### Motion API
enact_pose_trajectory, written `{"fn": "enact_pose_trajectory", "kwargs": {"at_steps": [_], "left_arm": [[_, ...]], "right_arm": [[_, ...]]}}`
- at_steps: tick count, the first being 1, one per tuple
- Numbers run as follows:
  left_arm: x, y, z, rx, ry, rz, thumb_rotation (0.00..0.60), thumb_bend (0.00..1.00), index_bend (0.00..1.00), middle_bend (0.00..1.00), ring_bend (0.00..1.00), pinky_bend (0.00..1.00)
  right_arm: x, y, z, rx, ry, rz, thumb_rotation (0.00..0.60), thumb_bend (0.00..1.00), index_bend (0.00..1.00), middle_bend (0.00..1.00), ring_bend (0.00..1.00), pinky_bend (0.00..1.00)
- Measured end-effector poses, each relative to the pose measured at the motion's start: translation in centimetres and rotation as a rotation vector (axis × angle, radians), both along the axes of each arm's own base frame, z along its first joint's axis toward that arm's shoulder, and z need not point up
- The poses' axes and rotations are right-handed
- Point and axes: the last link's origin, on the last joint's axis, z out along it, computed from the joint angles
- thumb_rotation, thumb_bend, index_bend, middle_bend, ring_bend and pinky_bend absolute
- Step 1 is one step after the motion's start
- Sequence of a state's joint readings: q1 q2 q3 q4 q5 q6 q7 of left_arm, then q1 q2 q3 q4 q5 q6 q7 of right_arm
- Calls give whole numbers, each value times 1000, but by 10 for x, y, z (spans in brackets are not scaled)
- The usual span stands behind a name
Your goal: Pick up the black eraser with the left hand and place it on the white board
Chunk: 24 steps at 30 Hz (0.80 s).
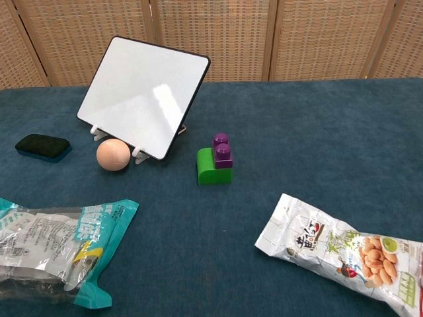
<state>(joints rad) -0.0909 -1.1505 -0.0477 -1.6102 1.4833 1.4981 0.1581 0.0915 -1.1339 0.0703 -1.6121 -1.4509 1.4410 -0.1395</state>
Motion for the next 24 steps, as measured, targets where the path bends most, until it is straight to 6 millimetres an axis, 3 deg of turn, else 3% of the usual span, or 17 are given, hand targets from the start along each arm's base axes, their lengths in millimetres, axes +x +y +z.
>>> {"fn": "enact_pose_trajectory", "kwargs": {"at_steps": [10, 16, 24], "left_arm": [[-1, 10, -3, -33, -7, -1, 600, 0, 0, 0, 0, 0], [0, 52, 0, -64, -54, -27, 600, 0, 2, 0, 0, 0], [-8, 125, 12, -62, -78, -37, 600, 0, 236, 0, 0, 0]], "right_arm": [[0, 0, 0, 2, -4, -4, 600, 0, 0, 0, 0, 0], [-1, -2, -1, 7, -2, -14, 600, 0, 0, 0, 0, 0], [-3, -6, -2, 8, 0, -34, 600, 0, 0, 0, 0, 0]]}}
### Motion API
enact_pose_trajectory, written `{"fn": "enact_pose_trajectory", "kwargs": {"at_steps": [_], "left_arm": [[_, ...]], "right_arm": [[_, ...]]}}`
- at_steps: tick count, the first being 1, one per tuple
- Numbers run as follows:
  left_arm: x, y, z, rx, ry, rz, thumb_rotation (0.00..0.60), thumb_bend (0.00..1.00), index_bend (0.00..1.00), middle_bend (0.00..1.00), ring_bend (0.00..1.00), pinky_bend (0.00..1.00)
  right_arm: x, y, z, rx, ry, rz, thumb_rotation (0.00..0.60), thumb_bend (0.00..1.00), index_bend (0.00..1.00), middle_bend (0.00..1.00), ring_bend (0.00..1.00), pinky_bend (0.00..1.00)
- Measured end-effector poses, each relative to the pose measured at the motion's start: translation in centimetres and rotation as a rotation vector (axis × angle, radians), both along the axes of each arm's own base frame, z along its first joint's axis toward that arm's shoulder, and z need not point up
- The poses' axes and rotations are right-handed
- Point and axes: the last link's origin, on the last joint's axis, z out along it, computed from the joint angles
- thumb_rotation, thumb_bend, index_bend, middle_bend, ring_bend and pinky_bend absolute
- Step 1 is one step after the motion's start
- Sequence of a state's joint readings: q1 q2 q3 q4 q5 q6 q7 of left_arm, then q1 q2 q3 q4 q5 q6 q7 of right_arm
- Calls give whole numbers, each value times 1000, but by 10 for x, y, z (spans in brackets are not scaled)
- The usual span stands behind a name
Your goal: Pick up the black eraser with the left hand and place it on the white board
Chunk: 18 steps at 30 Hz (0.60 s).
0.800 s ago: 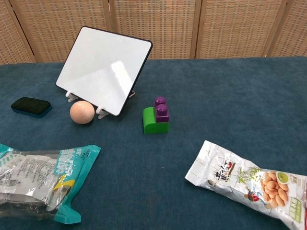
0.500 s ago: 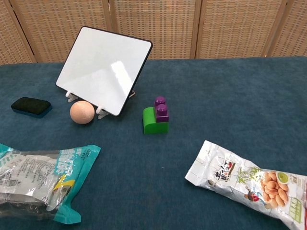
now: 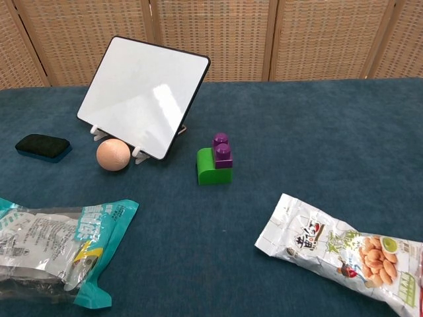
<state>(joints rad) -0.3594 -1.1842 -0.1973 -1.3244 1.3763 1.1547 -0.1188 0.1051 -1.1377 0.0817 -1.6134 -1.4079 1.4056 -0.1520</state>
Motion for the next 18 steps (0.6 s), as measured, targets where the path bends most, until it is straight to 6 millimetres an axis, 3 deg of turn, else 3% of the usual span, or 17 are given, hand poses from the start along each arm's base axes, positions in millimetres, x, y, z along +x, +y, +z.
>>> {"fn": "enact_pose_trajectory", "kwargs": {"at_steps": [4, 8, 14, 18], "left_arm": [[-6, 34, -7, -41, 21, 22, 600, 0, 273, 0, 0, 0], [-10, 65, -28, -105, 46, 60, 600, 0, 274, 0, 0, 0], [-16, 91, -62, -154, 69, 120, 600, 0, 274, 0, 0, 0], [-21, 97, -76, -181, 75, 156, 600, 0, 280, 0, 0, 0]], "right_arm": [[-1, -3, -2, 5, 3, -13, 600, 0, 0, 0, 0, 0], [-3, -6, -3, 11, 4, -25, 600, 0, 0, 0, 0, 0], [-6, -9, -4, 16, 2, -36, 600, 0, 0, 0, 0, 0], [-7, -10, -4, 16, 0, -41, 600, 0, 0, 0, 0, 0]]}}
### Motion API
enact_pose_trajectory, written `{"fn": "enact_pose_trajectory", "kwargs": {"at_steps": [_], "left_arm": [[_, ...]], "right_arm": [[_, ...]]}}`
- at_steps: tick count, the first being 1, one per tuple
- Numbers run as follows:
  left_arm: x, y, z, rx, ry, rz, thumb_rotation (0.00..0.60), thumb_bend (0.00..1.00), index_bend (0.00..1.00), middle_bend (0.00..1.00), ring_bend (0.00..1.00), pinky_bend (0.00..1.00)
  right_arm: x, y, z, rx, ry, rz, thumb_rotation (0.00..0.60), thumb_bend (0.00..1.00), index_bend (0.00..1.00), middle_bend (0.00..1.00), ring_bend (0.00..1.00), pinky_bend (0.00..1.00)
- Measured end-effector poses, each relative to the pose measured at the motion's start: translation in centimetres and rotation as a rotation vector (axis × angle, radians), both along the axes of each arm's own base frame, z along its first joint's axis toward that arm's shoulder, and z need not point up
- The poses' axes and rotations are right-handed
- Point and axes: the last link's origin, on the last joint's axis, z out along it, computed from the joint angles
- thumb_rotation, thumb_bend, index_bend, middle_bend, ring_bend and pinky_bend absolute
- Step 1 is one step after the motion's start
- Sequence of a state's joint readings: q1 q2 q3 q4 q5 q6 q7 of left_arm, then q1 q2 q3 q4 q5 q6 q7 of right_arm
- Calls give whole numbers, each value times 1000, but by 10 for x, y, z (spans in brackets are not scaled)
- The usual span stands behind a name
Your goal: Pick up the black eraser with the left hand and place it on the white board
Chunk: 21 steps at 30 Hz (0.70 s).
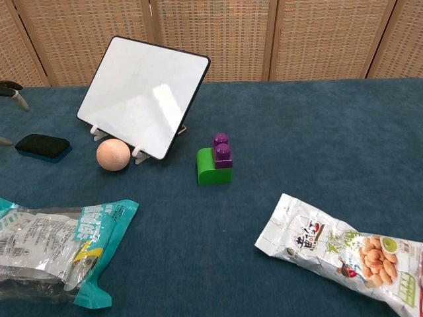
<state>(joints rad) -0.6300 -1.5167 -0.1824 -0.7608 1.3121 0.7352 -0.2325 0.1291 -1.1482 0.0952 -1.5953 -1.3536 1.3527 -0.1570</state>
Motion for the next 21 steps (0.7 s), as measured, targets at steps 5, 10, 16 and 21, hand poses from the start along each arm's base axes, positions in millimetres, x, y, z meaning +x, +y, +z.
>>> {"fn": "enact_pose_trajectory", "kwargs": {"at_steps": [5, 10, 16, 21], "left_arm": [[-6, 3, -10, -13, -2, 31, 600, 0, 281, 0, 0, 0], [-5, 8, -19, -16, 2, 32, 600, 0, 285, 0, 0, 0], [-4, 11, -31, -38, 13, 49, 600, 0, 285, 0, 0, 0], [-1, 15, -41, -37, 13, 55, 600, 5, 286, 0, 0, 0]], "right_arm": [[-1, -1, 0, 4, -2, -6, 600, 0, 0, 0, 0, 0], [-2, -2, 1, 0, -6, -11, 600, 0, 0, 0, 0, 0], [-2, -1, 1, 2, -8, -13, 600, 0, 0, 0, 0, 0], [-2, -2, 1, 4, -8, -13, 600, 0, 0, 0, 0, 0]]}}
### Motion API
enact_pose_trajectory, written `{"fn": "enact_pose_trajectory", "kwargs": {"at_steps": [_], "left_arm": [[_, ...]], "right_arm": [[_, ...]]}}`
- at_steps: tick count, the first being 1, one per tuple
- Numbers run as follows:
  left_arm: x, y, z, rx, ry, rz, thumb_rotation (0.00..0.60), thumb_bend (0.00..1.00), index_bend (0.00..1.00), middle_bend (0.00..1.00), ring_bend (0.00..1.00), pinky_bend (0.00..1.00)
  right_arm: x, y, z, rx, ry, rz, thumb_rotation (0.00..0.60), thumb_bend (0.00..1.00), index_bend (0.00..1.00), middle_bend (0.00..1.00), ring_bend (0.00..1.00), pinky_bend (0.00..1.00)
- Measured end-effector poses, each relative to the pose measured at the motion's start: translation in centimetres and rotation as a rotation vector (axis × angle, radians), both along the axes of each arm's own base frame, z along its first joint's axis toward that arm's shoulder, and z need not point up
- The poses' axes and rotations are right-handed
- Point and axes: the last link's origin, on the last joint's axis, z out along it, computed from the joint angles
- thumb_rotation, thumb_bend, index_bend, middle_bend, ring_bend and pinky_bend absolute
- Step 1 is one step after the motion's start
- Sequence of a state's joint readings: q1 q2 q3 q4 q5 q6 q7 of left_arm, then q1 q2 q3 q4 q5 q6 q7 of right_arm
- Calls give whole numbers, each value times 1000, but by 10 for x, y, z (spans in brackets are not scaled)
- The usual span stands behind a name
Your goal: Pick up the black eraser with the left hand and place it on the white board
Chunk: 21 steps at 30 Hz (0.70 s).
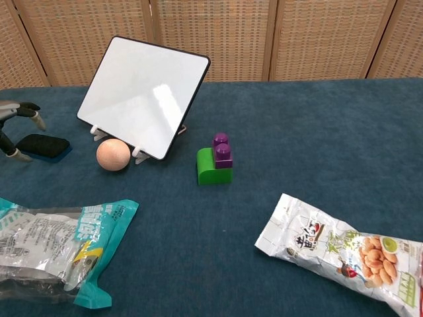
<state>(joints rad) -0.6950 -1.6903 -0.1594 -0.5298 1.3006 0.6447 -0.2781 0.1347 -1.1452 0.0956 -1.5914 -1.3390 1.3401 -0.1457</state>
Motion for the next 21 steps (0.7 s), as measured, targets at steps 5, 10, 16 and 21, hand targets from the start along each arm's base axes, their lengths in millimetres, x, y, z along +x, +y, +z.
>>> {"fn": "enact_pose_trajectory", "kwargs": {"at_steps": [5, 10, 16, 21], "left_arm": [[2, 3, -6, -7, 5, 7, 600, 26, 316, 0, 0, 0], [5, 4, -13, -18, 4, 2, 600, 122, 447, 0, 0, 0], [5, 5, -12, -13, 4, -7, 600, 204, 535, 0, 0, 0], [7, 4, -6, 8, -11, -28, 600, 219, 542, 0, 0, 0]], "right_arm": [[-1, -1, 1, -2, -3, -7, 600, 0, 0, 0, 0, 0], [-2, -2, 1, -3, -7, -8, 600, 0, 0, 0, 0, 0], [-2, -1, 2, -2, -10, -8, 600, 0, 0, 0, 0, 0], [-2, -1, 2, -1, -11, -7, 600, 0, 0, 0, 0, 0]]}}
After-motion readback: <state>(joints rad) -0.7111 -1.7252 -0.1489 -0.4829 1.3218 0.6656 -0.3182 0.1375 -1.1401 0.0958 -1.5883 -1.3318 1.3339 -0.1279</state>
